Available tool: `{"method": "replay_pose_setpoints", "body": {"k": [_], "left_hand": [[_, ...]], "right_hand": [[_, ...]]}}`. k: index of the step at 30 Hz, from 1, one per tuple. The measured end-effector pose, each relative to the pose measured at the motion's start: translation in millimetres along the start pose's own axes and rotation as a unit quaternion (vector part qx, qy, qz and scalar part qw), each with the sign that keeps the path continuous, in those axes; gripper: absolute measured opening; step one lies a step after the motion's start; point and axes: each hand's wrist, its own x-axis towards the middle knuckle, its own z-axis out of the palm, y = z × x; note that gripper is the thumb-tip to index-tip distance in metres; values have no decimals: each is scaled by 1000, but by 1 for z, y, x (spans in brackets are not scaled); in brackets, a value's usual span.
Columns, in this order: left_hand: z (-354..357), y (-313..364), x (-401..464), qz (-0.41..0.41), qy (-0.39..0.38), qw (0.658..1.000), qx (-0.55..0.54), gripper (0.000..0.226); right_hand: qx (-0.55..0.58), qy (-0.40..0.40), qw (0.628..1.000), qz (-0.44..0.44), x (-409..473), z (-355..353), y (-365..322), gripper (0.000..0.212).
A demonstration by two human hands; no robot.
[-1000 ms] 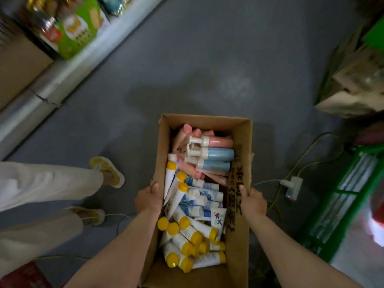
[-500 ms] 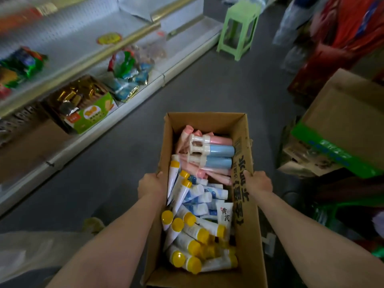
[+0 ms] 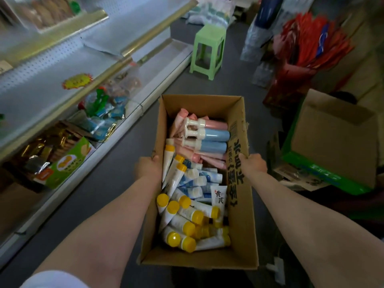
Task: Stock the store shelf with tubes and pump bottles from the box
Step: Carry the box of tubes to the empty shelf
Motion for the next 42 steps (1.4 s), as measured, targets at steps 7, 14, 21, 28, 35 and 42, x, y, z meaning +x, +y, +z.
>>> {"method": "replay_pose_setpoints", "body": {"k": [7, 14, 21, 28, 35, 42], "left_hand": [[-5, 75, 76, -19, 4, 999, 46, 49], [14, 151, 149, -65, 11, 997, 47, 45], [21, 215, 230, -92, 0, 996, 6, 44], [19, 280, 338, -64, -30, 997, 11, 42], [11, 359, 460, -23, -49, 997, 47, 43], [25, 445, 558, -4, -40, 996, 77, 43]], "right_hand": [[-7, -25, 999, -19, 83, -7, -72, 42], [-21, -57, 998, -35, 188, -10, -141, 44], [-43, -49, 997, -45, 276, -17, -220, 45], [-42, -42, 998, -17, 353, -10, -302, 43], [-20, -16, 1000, 18, 426, 2, -381, 44], [27, -5, 999, 35, 515, 7, -438, 45]]}}
